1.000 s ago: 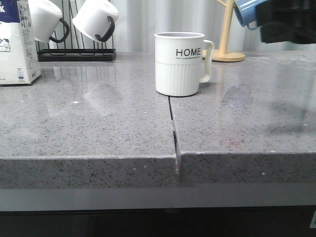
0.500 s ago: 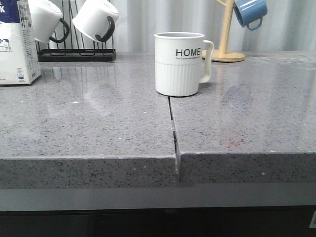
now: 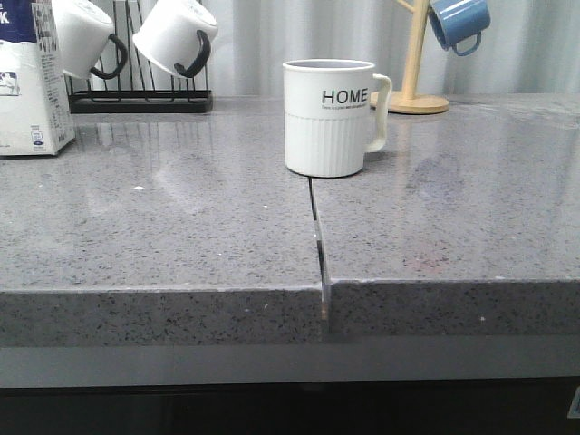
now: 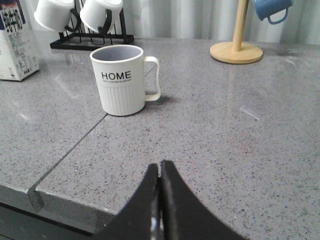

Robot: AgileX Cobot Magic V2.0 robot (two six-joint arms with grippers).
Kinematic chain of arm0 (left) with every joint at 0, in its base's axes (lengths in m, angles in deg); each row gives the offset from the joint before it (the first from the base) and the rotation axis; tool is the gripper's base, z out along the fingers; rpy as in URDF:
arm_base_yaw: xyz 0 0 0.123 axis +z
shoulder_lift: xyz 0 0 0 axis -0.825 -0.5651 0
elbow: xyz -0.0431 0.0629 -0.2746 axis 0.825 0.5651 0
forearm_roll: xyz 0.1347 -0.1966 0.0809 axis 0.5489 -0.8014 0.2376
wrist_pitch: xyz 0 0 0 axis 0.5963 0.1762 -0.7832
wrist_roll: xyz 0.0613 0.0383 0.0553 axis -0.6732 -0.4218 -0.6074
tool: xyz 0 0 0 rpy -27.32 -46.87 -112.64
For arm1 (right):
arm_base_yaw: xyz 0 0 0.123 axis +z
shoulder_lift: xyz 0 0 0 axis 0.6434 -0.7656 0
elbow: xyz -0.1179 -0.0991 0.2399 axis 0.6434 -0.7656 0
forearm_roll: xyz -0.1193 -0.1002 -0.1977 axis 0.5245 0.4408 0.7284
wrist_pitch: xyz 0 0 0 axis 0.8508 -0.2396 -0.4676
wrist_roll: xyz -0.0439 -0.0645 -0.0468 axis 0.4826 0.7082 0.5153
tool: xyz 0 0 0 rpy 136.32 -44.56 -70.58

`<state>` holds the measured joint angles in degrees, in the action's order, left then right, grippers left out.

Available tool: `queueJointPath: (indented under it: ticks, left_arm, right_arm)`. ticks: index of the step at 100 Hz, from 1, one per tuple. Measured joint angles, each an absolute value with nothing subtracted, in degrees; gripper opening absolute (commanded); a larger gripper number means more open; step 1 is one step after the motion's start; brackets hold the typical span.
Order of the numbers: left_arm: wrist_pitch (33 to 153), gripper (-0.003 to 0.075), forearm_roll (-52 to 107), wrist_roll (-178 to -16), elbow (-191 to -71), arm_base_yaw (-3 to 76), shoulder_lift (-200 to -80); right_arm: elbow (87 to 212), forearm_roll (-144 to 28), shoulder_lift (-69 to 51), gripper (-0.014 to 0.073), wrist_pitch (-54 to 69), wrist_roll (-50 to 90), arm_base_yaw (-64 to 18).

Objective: Place milk next to cup
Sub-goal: 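Reach the left gripper to the Pascual milk carton and grasp it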

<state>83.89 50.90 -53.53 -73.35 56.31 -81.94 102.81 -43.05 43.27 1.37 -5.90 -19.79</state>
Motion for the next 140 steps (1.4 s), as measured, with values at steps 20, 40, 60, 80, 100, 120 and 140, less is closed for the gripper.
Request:
queueJointPath:
  ticks: [20,40,60,80,100,120,140]
  left_arm:
    - [83.89,-0.0021,50.90,-53.53,-73.35,56.31,-81.94]
    - [83.57,-0.0021,50.90,-53.53,-73.35,56.31,-81.94]
    - [85.46,-0.0021,52.40,-53.53,-74.02,56.31,-81.94]
    - [95.19,-0.0021,58.25,-53.53,-82.05,56.31,-86.91]
    - [99.46,-0.0020,59.37,-53.53,-87.73,56.31,-94.38]
    - [101.15,0.0111,57.00,-53.53,-90.64,56.31,-101.86]
    - [97.98,0.0676,53.34,-53.53,-92.53,56.31,-110.16]
  right_arm:
    - [102.49,-43.05,45.85,-0.0067,0.88,-5.90,-19.79]
    - [102.35,-43.05,45.85,-0.0067,0.88,-5.90,-19.79]
    - [102.35,-43.05,45.85,-0.0067,0.88,-5.90,-19.79]
    - [102.35,-43.05,45.85,-0.0067,0.78,-5.90,-19.79]
    - [102.35,-43.05,45.85,-0.0067,0.68,-5.90,-19.79]
    - [102.35,-43.05,45.85,-0.0067,0.68,-5.90,-19.79]
    - [102.35,-43.05,45.85,-0.0067,0.68,-5.90,-19.79]
